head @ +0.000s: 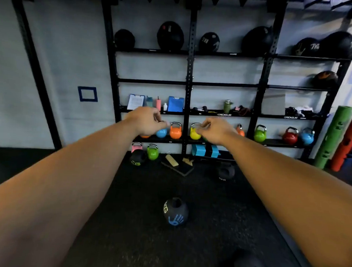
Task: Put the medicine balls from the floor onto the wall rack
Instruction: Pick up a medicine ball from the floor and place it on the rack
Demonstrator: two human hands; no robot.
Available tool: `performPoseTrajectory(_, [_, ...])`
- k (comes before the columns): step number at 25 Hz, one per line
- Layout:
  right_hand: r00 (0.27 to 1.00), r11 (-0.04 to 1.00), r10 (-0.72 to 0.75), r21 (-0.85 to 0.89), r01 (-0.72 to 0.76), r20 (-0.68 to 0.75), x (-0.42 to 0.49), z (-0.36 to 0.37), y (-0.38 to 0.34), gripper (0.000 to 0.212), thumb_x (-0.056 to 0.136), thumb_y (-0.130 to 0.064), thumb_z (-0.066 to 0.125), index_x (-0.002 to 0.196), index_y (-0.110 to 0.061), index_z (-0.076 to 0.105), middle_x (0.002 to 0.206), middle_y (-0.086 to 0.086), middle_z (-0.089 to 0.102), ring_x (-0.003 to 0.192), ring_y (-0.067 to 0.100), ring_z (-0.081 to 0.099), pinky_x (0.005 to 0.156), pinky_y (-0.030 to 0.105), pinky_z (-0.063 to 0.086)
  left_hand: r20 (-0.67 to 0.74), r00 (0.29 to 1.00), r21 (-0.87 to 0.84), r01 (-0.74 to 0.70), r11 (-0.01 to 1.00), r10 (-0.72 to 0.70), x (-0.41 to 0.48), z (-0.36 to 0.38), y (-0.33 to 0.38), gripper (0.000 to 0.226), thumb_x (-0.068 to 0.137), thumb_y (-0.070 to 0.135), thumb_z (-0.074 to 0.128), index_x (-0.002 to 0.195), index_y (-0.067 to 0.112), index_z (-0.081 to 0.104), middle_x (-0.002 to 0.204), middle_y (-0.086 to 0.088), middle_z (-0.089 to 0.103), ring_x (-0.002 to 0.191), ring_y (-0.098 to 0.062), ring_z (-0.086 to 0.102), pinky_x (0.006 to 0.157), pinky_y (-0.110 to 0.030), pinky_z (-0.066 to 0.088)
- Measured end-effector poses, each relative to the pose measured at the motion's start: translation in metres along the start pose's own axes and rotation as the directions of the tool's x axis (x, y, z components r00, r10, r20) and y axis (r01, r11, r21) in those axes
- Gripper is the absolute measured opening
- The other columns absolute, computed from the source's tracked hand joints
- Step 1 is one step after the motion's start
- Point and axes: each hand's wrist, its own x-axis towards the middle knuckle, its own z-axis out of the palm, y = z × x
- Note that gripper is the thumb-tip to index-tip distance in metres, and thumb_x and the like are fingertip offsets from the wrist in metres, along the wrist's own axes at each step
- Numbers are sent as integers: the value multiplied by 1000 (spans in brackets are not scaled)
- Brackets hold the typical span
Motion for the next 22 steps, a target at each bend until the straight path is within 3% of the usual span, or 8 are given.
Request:
performPoseTrajectory(3, [998,998,38,-46,-35,52,64,40,-6,46,91,-56,66,127,-28,64,116,0,64,102,23,64,90,36,54,38,999,41,-38,998,36,58,25,-38,47,74,81,62,90,38,65,108,8,71,100,-18,65,86,-36,56])
performPoseTrajectory(8, [993,995,104,-9,-103,59,155,91,-6,47,89,-56,66,128,-30,64,124,1,69,107,23,67,95,41,57,107,984,177,-162,971,144,152,55,-95,38,86,71,62,99,35,65,113,2,69,105,-23,63,81,-37,51])
performPoseTrajectory(17, [967,974,228,-33,-226,110,294,177,89,49,86,-60,66,127,-33,64,120,0,69,104,24,67,89,41,57,215,976,97,-68,993,46,292,170,-168,41,84,72,67,101,34,64,115,5,69,106,-21,65,88,-38,55])
performPoseTrajectory(22, [935,975,224,-45,-220,275,384,242,159,48,89,-56,66,129,-29,63,118,0,70,105,23,66,92,42,57,313,949,66,9,998,-29,362,261,-176,42,84,72,65,100,34,63,110,6,70,102,-20,66,87,-39,57])
